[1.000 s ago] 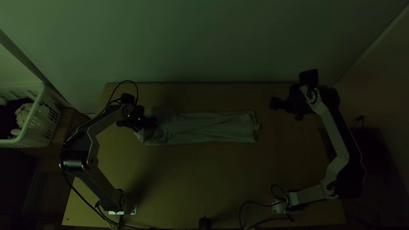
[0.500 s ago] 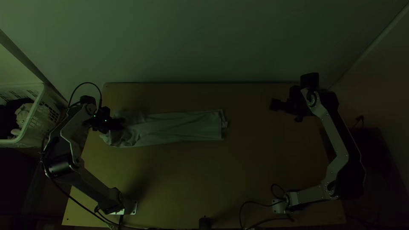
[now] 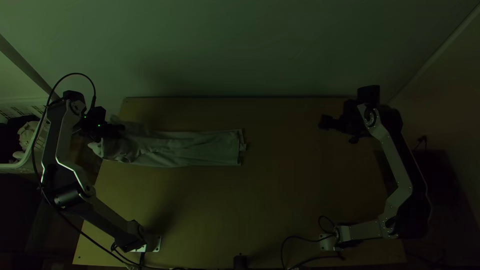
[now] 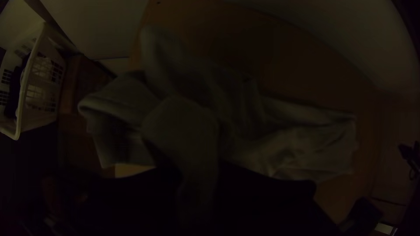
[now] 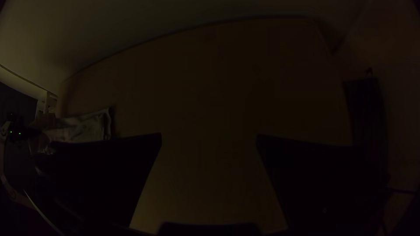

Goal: Fold the t-shirt

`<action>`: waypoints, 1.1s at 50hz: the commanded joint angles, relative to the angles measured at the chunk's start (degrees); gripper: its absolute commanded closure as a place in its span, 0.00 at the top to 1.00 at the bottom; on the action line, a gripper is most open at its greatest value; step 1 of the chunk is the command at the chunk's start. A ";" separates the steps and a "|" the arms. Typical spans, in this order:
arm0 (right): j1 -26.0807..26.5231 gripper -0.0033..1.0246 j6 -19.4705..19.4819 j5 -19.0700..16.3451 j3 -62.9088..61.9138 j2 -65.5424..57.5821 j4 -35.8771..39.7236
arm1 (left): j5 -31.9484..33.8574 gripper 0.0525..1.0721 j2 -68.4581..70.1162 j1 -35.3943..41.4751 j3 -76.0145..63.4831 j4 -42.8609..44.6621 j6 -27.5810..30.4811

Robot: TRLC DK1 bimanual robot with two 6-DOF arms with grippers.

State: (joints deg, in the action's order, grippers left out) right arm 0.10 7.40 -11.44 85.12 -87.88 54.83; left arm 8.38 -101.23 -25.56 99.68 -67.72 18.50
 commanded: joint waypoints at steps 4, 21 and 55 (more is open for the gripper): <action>0.78 0.96 -0.46 -0.51 -1.63 1.83 -0.34 | -1.88 0.03 2.53 5.70 8.34 -6.63 0.57; 1.04 0.96 -0.02 -0.95 -3.12 2.62 -0.34 | -5.31 0.03 2.18 24.07 13.70 -10.76 -7.69; 3.24 0.96 -0.72 -1.13 -10.50 6.93 -1.13 | -8.21 0.03 -21.29 50.87 30.05 -17.79 -25.45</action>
State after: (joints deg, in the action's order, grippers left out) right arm 2.79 7.38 -12.08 76.49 -82.78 54.26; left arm 0.54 -119.85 22.94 126.52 -84.31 -3.53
